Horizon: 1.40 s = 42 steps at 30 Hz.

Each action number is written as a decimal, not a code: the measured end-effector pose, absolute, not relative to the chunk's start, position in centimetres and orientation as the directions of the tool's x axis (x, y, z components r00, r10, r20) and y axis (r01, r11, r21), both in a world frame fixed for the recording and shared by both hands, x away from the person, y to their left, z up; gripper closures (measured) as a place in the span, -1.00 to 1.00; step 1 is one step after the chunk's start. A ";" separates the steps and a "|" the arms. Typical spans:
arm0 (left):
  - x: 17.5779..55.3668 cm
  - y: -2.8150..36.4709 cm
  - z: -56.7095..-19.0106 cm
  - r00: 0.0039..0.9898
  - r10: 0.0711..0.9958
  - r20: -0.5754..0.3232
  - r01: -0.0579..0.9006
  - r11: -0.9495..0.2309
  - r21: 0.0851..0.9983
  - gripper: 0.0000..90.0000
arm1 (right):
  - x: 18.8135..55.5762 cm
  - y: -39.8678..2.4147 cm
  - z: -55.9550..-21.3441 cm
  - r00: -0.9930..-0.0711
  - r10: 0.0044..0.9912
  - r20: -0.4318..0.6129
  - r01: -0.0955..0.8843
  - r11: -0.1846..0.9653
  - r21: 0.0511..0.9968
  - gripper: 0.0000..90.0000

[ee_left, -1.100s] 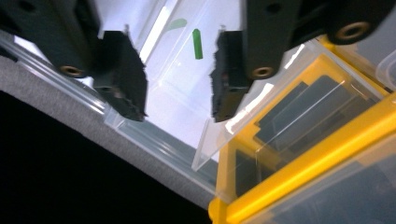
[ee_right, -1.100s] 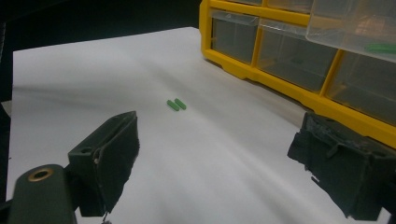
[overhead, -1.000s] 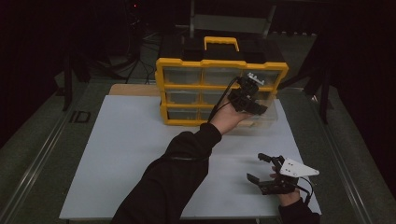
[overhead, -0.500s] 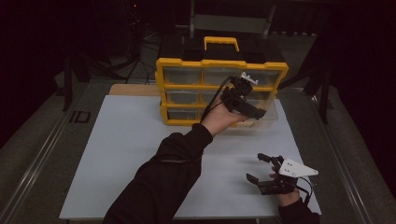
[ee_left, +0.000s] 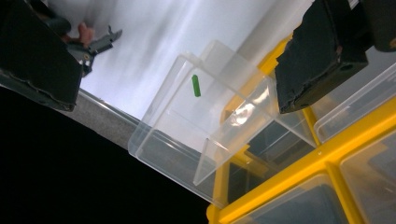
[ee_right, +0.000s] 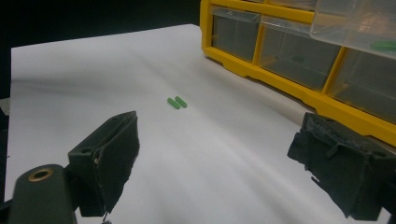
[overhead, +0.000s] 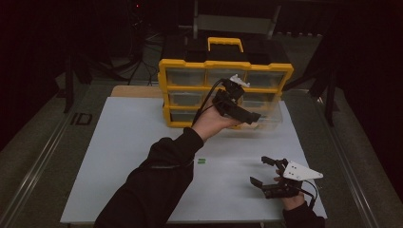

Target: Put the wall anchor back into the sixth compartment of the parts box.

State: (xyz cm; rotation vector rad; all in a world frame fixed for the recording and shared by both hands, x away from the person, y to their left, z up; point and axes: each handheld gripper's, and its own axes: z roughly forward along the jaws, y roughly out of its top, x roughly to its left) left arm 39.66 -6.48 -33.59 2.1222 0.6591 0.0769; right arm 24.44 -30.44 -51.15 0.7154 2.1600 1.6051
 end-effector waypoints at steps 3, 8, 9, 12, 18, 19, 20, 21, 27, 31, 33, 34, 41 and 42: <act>39.5 -5.7 -33.5 0.855 0.483 -0.188 0.430 -0.456 0.779 -0.99 | 24.5 -30.4 -51.2 -0.810 0.587 0.016 0.185 0.229 0.956 -0.72; 39.1 -4.4 -33.4 0.862 0.474 -0.180 0.415 -0.457 0.786 -0.99 | 24.5 -30.4 -51.1 -0.809 0.588 0.013 0.183 0.230 0.956 -0.72; 39.0 -4.1 -33.4 0.862 0.474 -0.178 0.414 -0.458 0.786 -0.99 | 24.5 -30.4 -51.1 -0.809 0.588 0.015 0.185 0.230 0.955 -0.72; 38.8 -3.3 -33.5 0.864 0.471 -0.178 0.411 -0.455 0.790 -0.99 | 24.5 -30.4 -51.2 -0.809 0.587 0.014 0.184 0.231 0.955 -0.72; 38.3 -1.8 -33.6 0.868 0.461 -0.183 0.404 -0.444 0.800 -0.99 | 24.5 -30.4 -51.1 -0.810 0.587 0.009 0.179 0.232 0.956 -0.72; 38.2 -1.6 -33.7 0.869 0.460 -0.180 0.401 -0.445 0.800 -0.99 | 24.4 -30.4 -51.1 -0.810 0.587 0.010 0.179 0.231 0.956 -0.72; 38.0 -1.2 -33.7 0.873 0.454 -0.179 0.396 -0.444 0.804 -0.99 | 24.4 -30.4 -51.1 -0.810 0.587 0.011 0.180 0.230 0.957 -0.72; 38.0 -1.0 -33.7 0.873 0.453 -0.180 0.396 -0.444 0.804 -0.99 | 24.4 -30.4 -51.1 -0.809 0.587 0.011 0.180 0.230 0.956 -0.72; 37.4 0.7 -33.8 0.878 0.446 -0.174 0.384 -0.439 0.812 -0.99 | 24.4 -30.4 -51.0 -0.810 0.587 0.011 0.179 0.229 0.957 -0.72; 37.0 1.7 -34.0 0.883 0.439 -0.166 0.375 -0.446 0.813 -0.99 | 24.4 -30.4 -51.0 -0.809 0.588 0.010 0.179 0.230 0.957 -0.72; 36.8 2.2 -34.0 0.884 0.440 -0.158 0.371 -0.453 0.811 -0.99 | 24.4 -30.4 -51.0 -0.809 0.588 0.010 0.178 0.229 0.957 -0.72; 36.7 2.6 -34.1 0.886 0.436 -0.157 0.367 -0.454 0.812 -0.99 | 24.4 -30.4 -51.0 -0.809 0.588 0.010 0.178 0.229 0.957 -0.72; 36.4 4.3 -34.9 0.902 0.403 -0.158 0.342 -0.442 0.829 -1.00 | 24.4 -30.4 -51.0 -0.810 0.586 0.007 0.175 0.231 0.957 -0.72; 36.3 4.5 -35.1 0.901 0.403 -0.160 0.342 -0.436 0.832 -0.99 | 24.4 -30.4 -51.0 -0.810 0.586 0.007 0.175 0.230 0.957 -0.72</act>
